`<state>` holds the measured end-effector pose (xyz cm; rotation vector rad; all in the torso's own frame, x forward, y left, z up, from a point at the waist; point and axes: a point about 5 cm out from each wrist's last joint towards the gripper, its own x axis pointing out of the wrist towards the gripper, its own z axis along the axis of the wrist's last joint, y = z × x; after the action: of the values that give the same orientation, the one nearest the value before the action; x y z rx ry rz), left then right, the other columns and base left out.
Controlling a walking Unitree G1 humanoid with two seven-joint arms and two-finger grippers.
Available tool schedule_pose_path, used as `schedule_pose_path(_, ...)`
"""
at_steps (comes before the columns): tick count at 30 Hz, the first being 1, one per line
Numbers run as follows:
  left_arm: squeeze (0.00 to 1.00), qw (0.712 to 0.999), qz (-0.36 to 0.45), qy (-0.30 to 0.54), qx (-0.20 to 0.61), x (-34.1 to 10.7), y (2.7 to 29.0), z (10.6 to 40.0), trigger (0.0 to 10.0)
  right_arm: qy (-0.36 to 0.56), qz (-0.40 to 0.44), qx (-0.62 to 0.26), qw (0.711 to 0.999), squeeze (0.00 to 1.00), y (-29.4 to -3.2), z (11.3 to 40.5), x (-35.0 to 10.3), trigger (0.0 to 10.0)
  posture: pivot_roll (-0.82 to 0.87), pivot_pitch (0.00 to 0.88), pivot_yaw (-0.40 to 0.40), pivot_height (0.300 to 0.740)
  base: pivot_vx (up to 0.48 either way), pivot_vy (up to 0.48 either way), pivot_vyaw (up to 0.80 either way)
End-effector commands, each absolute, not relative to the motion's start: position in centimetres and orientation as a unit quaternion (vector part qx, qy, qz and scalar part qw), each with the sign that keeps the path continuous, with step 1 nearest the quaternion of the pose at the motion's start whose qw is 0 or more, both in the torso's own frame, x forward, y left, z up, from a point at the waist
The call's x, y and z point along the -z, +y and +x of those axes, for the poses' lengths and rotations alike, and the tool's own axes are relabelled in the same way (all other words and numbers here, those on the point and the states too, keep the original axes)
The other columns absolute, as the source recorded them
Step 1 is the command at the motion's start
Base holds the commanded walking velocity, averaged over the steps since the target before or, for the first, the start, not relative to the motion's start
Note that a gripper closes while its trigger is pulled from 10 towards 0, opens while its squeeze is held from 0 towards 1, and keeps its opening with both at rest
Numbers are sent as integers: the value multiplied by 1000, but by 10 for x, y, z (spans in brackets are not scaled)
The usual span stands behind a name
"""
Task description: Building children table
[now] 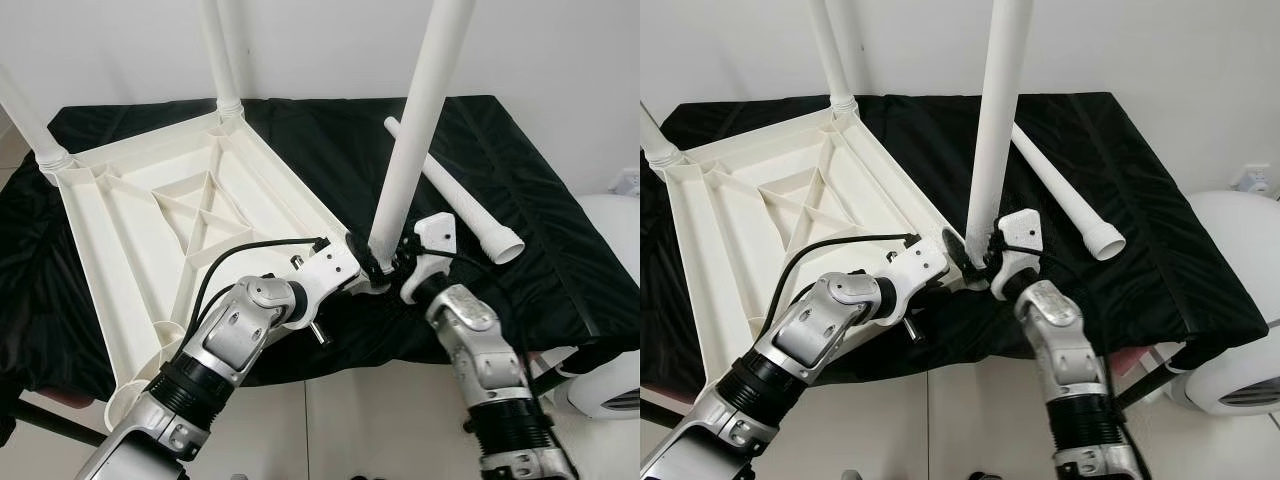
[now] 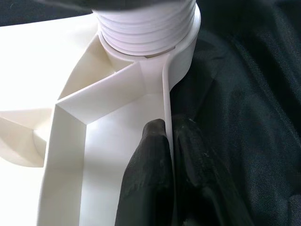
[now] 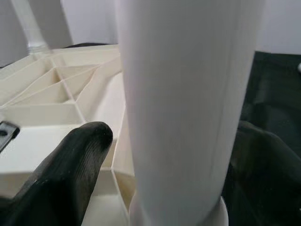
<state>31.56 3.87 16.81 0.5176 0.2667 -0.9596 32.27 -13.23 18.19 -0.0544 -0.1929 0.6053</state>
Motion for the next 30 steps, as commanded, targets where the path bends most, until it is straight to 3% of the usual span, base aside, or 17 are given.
schedule_pose_path(1,0,838,256,144,460,-159,36,313,10000,-79,-15,-325,942,0,-134,323,-178,10000,-94,124,34,740,0,0,0)
schedule_pose_path(13,0,836,257,141,464,-159,33,312,10000,-38,-52,-372,926,0,-168,350,-176,10000,-90,107,35,740,0,0,0)
schedule_pose_path(30,0,833,260,140,468,-158,32,310,10000,-52,-78,-440,893,0,-158,367,-192,10000,-84,91,39,740,0,0,0)
